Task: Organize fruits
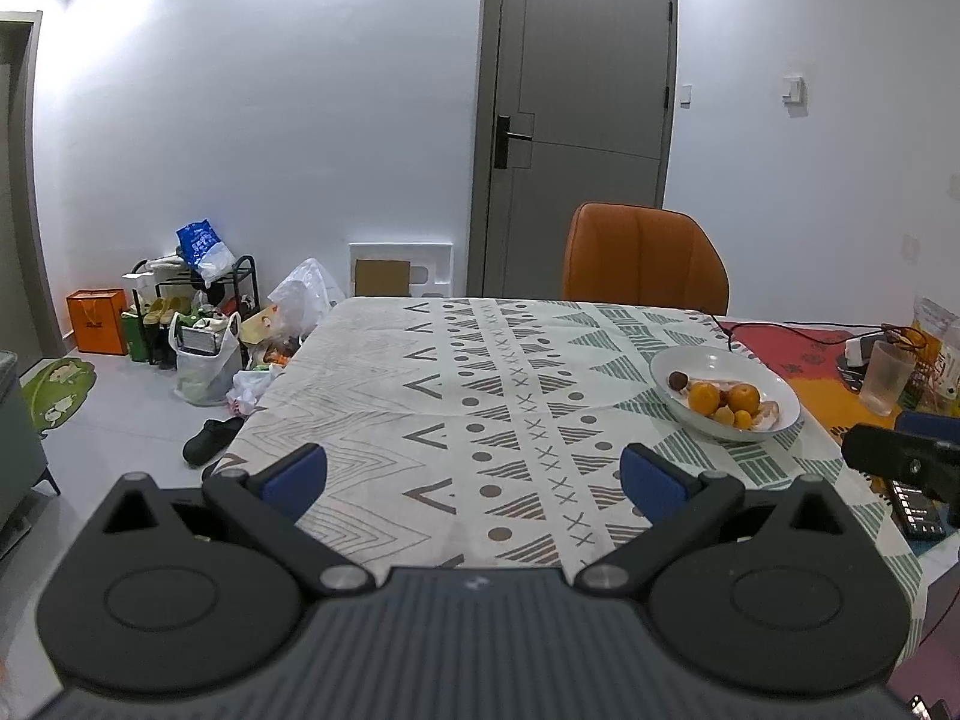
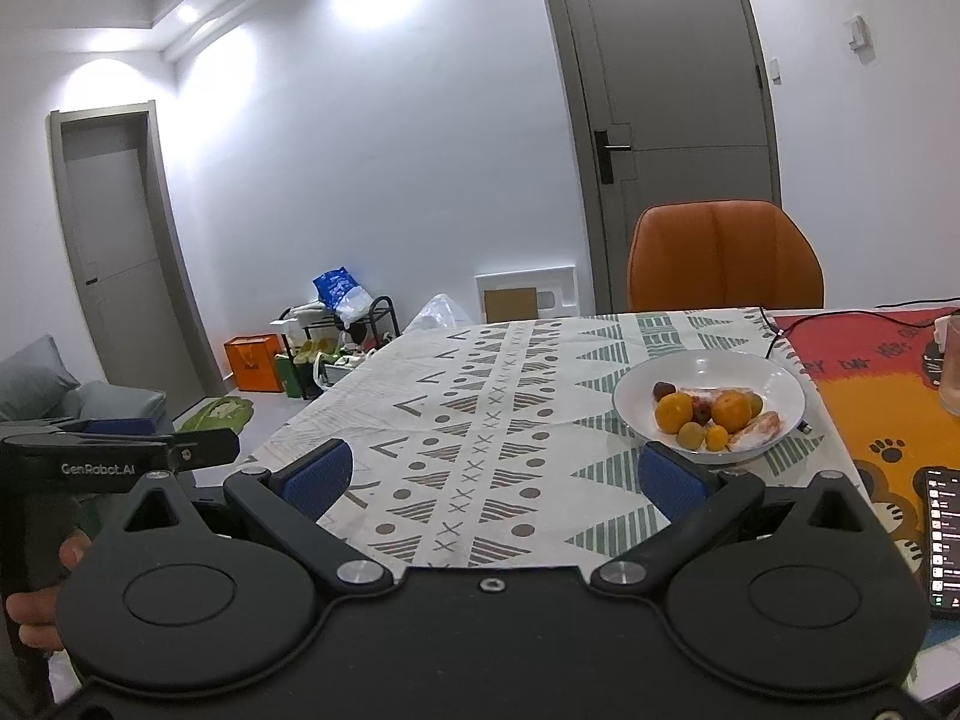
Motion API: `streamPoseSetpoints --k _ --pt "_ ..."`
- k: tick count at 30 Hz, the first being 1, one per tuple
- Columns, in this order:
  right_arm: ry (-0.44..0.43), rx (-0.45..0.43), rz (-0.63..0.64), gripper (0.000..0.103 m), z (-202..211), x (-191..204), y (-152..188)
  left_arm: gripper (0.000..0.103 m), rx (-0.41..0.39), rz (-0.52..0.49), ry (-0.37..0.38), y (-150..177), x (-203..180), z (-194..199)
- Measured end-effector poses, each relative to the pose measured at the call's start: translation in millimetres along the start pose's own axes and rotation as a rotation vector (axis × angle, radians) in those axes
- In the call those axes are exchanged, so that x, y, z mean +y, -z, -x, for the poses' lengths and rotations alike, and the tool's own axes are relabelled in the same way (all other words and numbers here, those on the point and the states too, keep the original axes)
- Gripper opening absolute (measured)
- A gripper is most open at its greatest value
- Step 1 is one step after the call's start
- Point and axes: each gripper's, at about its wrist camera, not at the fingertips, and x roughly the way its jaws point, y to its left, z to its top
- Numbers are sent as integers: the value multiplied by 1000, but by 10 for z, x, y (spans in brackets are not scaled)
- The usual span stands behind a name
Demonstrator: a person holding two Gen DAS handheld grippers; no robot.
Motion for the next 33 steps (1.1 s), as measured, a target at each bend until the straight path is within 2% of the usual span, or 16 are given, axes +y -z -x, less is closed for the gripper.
streamPoseSetpoints --k 33 --pt "12 -7 29 103 42 67 4 103 -7 10 17 21 42 85"
